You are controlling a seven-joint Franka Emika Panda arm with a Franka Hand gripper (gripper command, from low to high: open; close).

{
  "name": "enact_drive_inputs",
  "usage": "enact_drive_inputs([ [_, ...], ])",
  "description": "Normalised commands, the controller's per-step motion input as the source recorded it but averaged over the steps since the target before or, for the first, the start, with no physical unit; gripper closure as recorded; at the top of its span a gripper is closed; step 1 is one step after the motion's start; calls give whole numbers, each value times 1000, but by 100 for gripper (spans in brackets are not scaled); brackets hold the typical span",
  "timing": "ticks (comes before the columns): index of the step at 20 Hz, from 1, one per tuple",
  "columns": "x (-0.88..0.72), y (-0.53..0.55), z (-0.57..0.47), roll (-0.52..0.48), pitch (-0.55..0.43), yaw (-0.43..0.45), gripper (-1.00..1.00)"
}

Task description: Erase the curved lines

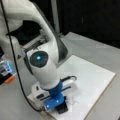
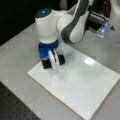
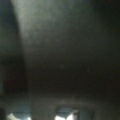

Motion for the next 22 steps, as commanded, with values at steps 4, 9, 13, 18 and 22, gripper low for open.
enact_drive_inputs([
  [4,119,124,-225,136,-40,-103,100],
  [9,137,61,-208,145,-8,-115,100],
  [13,155,11,-194,145,14,-117,100],
  [18,215,15,-167,145,39,-115,100],
  [22,269,43,-120,145,62,-131,100],
])
